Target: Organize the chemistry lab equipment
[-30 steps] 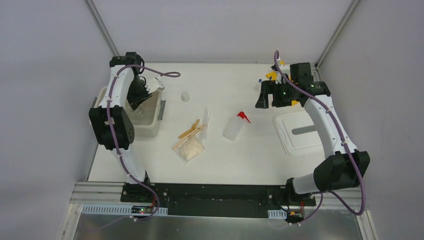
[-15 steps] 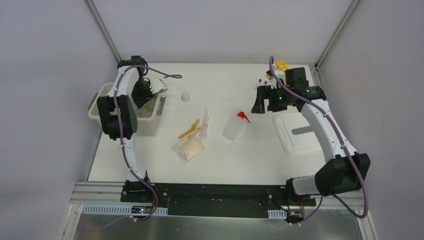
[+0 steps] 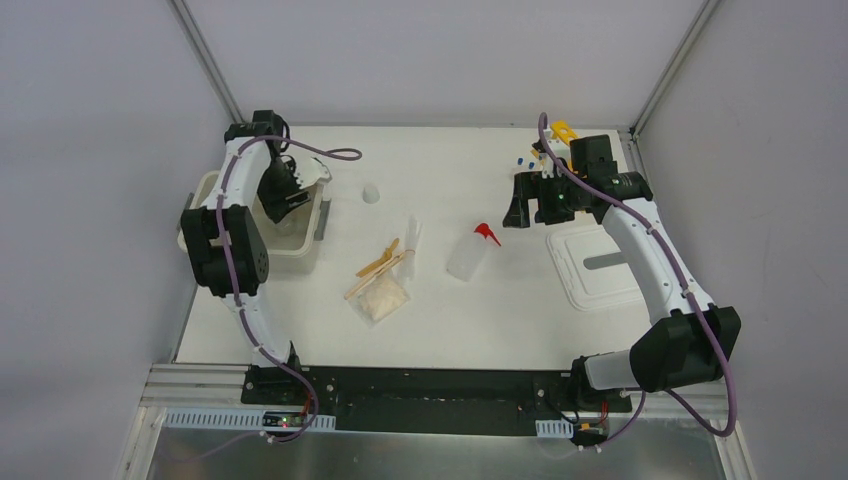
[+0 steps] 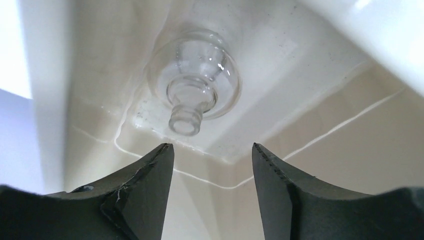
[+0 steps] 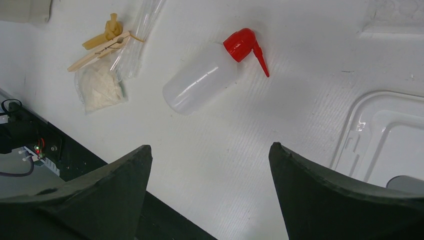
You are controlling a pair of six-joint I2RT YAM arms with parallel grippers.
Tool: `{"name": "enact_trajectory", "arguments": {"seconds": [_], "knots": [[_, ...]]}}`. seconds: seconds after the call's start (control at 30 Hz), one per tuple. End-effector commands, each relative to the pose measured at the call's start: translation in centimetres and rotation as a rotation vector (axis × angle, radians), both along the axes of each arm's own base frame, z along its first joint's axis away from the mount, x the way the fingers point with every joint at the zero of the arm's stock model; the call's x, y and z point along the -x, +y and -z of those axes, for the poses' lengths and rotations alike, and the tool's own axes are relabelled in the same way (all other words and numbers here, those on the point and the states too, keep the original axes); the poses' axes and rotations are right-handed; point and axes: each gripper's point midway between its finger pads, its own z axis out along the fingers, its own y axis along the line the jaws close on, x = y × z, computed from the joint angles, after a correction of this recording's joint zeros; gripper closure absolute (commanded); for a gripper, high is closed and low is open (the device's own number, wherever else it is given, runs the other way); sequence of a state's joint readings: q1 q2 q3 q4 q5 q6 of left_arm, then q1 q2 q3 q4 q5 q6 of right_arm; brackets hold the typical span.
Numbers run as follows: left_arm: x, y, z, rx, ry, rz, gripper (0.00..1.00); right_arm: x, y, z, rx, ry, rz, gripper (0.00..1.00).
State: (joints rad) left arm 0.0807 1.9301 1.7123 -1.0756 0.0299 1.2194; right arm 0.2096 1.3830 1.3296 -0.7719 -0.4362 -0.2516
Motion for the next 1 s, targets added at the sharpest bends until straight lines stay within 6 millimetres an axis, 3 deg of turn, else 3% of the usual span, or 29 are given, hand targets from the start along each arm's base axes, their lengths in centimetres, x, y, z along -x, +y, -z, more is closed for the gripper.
{"name": "enact_trajectory", "arguments": {"seconds": [0.0,0.1,0.23,0.37,0.47,0.57,0.77,0.97], "knots": [[1.0,-0.4,-4.4,0.033,-0.093,-0.039,0.39,0.4,0.6,-1.9,-0.029,-0.036,-0.034,0.10],[0.7,-0.7,-8.1,0.044,-0.172,-0.064,0.35,0.3,0.6,-2.0,-0.026,-0.045,-0.036,0.10],[-1.7,-2.9,-13.9,0.114,-0.324,-0.124,0.25,-0.1,0.5,-2.1,-0.024,-0.057,-0.024,0.10],[-4.6,-9.6,-16.4,0.203,-0.388,-0.105,0.22,-0.6,0.5,-2.0,-0.025,-0.057,-0.001,0.10],[-6.3,-15.4,-14.9,0.302,-0.356,-0.103,0.22,-0.8,0.4,-1.9,-0.019,-0.051,0.014,0.09],[-8.1,-18.5,-11.5,0.380,-0.283,-0.185,0.21,-1.1,0.1,-1.8,-0.003,-0.054,0.027,0.08],[-10.3,-20.1,-4.8,0.421,-0.191,-0.410,0.16,-1.3,-0.7,-1.7,0.040,-0.071,0.040,0.05],[-11.8,-20.5,0.6,0.406,-0.142,-0.481,0.18,-1.2,-0.7,-1.0,0.046,-0.048,0.041,0.02]]}}
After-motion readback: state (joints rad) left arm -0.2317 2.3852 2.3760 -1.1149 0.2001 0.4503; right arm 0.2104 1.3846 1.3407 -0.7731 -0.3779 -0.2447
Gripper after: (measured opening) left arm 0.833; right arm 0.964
